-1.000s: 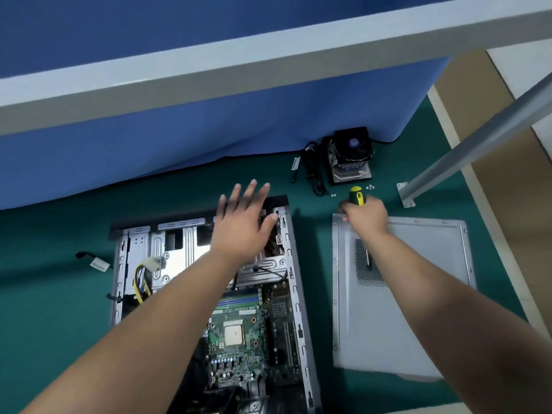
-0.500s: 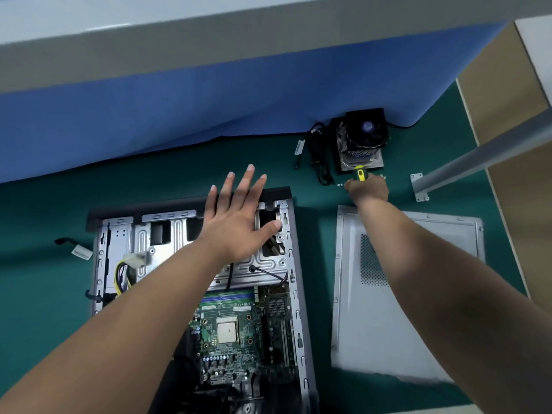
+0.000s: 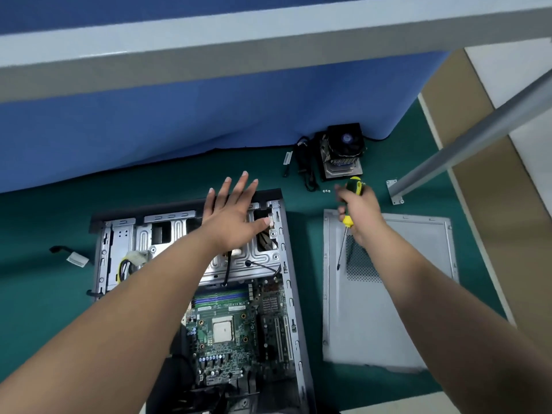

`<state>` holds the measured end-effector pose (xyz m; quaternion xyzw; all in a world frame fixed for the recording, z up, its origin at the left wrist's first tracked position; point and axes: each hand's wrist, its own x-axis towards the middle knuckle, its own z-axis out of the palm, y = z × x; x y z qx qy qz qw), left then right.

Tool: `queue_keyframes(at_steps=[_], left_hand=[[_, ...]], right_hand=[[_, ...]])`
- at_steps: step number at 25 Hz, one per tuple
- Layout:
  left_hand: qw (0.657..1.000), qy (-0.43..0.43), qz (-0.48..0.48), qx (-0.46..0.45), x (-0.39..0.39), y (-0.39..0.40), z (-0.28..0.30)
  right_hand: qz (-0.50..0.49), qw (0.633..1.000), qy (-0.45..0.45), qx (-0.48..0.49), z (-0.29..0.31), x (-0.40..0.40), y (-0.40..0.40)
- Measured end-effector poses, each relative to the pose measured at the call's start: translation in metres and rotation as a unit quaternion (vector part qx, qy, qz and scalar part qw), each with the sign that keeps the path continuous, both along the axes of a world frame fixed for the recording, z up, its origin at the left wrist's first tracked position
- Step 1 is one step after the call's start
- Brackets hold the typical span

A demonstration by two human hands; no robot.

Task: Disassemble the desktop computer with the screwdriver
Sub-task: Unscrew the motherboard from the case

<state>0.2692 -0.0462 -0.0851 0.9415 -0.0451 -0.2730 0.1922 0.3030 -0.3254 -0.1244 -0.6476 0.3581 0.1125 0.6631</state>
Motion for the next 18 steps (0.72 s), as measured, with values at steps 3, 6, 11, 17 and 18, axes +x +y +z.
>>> queue_keyframes(at_steps=[3, 6, 11, 17, 18], left_hand=[[0.989, -0.071, 0.036, -0.127, -0.028, -0.002, 0.019], [0.970, -0.141, 0.004, -0.200, -0.094, -0.019, 0.037], [0.965, -0.068, 0.062, -0.245, -0.184, -0.021, 0.036], [0.989, -0.044, -0.017, -0.143, -0.208, 0.031, 0.018], [0.991, -0.046, -0.034, -0.125, -0.211, 0.037, 0.015]], right_hand=[[-0.004, 0.987, -0.072, 0.141, 0.050, -0.037, 0.024], [-0.010, 0.961, -0.130, 0.242, 0.089, -0.076, 0.052], [-0.005, 0.939, -0.145, 0.311, 0.115, -0.139, 0.104], [0.237, 0.948, -0.117, -0.175, 0.100, -0.198, 0.122], [0.257, 0.939, -0.138, -0.185, 0.098, -0.208, 0.122]])
